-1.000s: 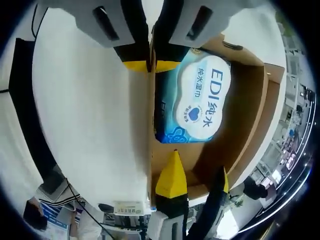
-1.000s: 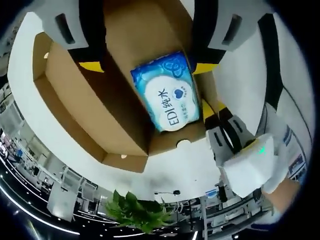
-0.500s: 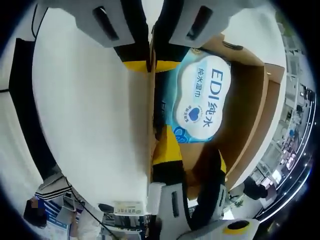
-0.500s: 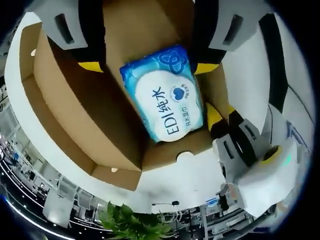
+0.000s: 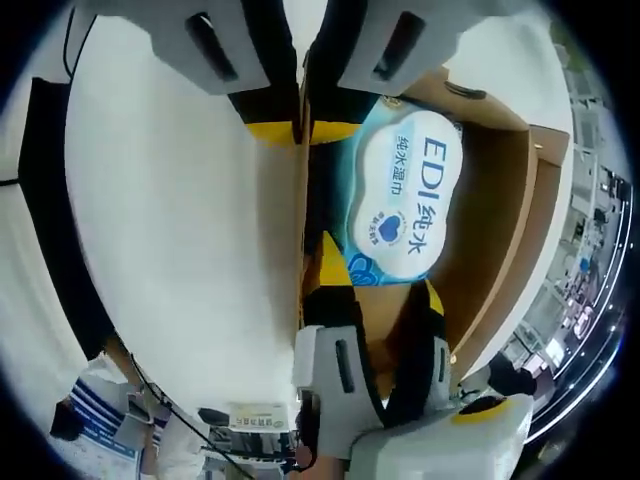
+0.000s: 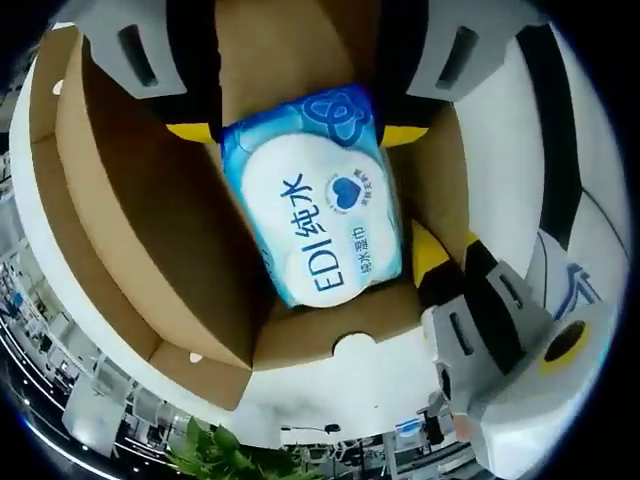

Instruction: Operate the shoe box by opening the lid, removing the specified soft item, and placing it in the target area until the item is outside and the box remains undamaged.

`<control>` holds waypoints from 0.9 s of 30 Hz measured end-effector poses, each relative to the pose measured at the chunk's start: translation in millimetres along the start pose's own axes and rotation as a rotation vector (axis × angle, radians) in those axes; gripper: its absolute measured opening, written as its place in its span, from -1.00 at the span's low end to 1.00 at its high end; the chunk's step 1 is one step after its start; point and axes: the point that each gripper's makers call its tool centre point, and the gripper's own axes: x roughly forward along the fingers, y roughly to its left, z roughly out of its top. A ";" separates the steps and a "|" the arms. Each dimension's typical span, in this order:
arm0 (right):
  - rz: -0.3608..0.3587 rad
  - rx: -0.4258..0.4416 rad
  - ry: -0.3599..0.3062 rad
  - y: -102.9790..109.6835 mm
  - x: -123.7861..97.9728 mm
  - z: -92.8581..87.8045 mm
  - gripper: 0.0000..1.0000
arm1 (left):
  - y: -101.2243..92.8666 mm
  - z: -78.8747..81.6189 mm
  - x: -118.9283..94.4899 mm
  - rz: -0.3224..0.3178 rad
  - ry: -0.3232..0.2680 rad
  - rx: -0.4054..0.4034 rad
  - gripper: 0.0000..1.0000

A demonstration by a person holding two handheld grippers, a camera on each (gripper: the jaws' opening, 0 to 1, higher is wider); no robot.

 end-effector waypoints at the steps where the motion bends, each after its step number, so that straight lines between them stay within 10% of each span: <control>1: 0.003 0.001 0.001 -0.4 -0.1 -0.2 0.20 | 0.2 -0.2 0.1 0.000 0.000 -0.004 -0.98; 27: 0.023 -0.022 -0.017 0.4 -0.1 -2.9 0.17 | -0.3 -0.2 -0.7 0.004 -0.002 0.000 -0.98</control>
